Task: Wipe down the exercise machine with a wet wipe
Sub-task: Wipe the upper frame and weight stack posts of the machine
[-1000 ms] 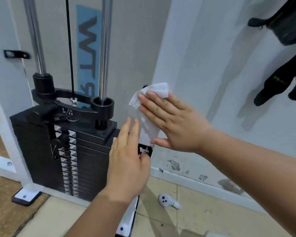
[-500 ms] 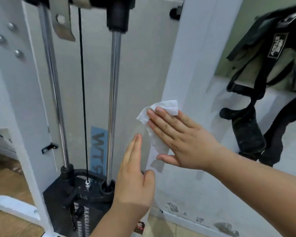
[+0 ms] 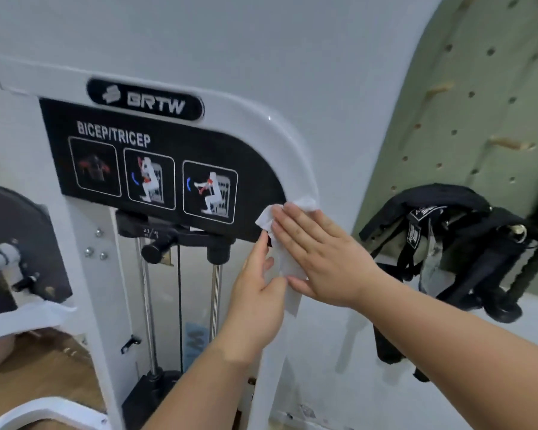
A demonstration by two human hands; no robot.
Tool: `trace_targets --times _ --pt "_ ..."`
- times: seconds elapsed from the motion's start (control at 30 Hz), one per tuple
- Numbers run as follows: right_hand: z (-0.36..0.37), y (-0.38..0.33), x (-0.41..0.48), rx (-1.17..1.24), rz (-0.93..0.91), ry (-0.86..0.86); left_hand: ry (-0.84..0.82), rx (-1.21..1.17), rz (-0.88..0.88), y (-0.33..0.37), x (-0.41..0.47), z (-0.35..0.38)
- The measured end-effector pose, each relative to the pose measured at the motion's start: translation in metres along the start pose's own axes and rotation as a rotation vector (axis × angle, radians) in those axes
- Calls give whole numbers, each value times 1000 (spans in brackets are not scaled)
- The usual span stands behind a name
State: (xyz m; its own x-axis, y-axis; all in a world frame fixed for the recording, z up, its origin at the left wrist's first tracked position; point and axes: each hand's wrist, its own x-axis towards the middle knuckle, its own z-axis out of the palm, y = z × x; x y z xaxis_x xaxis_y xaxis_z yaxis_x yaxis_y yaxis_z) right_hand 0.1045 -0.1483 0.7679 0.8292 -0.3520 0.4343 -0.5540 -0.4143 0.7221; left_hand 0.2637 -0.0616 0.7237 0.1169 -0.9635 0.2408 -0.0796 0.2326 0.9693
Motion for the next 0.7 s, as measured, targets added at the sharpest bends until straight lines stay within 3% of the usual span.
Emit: trace_targets --times 0.2,0.43,0.6,0.7 --pt "-24 -4 17 168 94 -15 106 -143 -188 37 -19 10" --pt "-26 -43 31 439 147 133 292 -299 -309 37 -25 -16" --pt "-24 -83 60 577 170 139 271 -614 -341 12 -7 -65" --pt "-25 -110 86 667 225 100 228 -671 -336 -1 8 -104"
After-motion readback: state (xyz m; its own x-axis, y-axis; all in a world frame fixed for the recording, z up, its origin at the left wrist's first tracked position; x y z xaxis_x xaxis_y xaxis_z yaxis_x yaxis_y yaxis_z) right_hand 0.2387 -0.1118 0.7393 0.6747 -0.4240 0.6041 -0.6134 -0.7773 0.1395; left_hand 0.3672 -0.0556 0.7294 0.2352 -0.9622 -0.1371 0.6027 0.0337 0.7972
